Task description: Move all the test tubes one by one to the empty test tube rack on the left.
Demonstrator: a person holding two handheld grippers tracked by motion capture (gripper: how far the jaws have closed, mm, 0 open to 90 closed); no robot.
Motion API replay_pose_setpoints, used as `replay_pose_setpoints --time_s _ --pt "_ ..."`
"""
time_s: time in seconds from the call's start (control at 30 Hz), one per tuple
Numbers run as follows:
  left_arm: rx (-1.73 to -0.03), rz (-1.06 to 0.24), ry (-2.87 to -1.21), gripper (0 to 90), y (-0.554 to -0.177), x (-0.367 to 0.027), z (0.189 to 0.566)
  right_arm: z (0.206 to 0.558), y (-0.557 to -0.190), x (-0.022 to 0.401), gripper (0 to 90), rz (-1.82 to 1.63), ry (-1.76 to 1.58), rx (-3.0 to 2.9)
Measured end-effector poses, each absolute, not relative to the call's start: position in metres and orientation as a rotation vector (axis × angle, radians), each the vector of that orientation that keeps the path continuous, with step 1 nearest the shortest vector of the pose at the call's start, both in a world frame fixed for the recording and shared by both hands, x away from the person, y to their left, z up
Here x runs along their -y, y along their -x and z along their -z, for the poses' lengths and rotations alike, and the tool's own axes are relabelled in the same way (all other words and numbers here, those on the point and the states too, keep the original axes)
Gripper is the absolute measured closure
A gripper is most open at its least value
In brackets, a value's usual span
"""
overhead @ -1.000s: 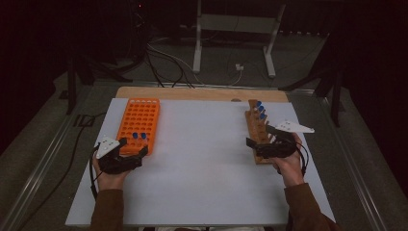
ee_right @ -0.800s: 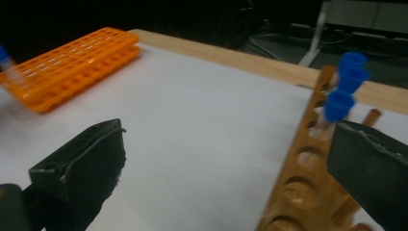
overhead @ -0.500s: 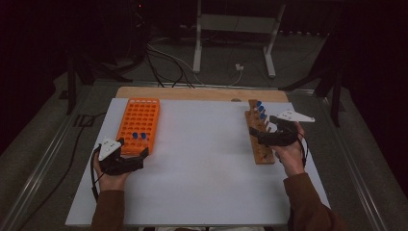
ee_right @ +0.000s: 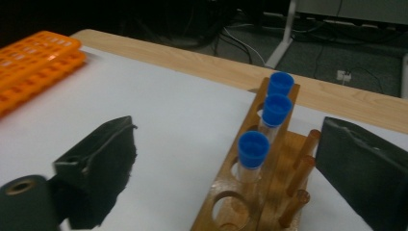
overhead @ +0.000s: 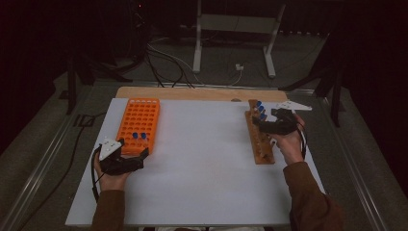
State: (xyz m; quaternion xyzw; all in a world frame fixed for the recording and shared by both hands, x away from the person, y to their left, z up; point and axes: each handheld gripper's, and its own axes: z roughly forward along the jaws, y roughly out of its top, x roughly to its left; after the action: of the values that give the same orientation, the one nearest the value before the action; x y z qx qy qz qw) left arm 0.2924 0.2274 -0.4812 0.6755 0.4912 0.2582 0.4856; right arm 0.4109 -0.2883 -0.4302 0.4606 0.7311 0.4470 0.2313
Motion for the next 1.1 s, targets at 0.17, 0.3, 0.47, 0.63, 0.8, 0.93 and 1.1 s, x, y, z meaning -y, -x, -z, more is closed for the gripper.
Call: replay_pose_setpoints --time_s 0.17,0.3,0.47,0.63,0.8,0.93,1.1 --pt "-1.201 -0.628 -1.647 0.6 -0.293 -0.228 0.482 0.441 -0.419 0.289 32.1 -1.195 -1.293 -2.01" --pt "-1.207 -0.622 -1.654 0.7 -0.294 -0.227 0.484 0.448 -0.42 0.291 55.0 -1.154 -1.275 -2.025" --pt "-1.205 -0.628 -1.671 0.7 -0.294 -0.225 0.484 0.454 -0.422 0.292 71.4 -1.14 -1.265 -2.033" --pt "-1.207 -0.628 -1.675 0.7 -0.294 -0.224 0.485 0.457 -0.425 0.291 75.4 -1.123 -1.267 -2.039" --pt "-1.207 -0.627 -1.678 0.7 -0.294 -0.224 0.485 0.458 -0.426 0.288 75.8 -1.121 -1.263 -2.037" --pt "-1.207 -0.626 -1.683 0.7 -0.294 -0.223 0.485 0.459 -0.426 0.286 75.7 -1.118 -1.258 -2.036" --pt "-1.205 -0.625 -1.687 0.7 -0.294 -0.223 0.485 0.46 -0.427 0.286 75.7 -1.117 -1.278 -2.029"
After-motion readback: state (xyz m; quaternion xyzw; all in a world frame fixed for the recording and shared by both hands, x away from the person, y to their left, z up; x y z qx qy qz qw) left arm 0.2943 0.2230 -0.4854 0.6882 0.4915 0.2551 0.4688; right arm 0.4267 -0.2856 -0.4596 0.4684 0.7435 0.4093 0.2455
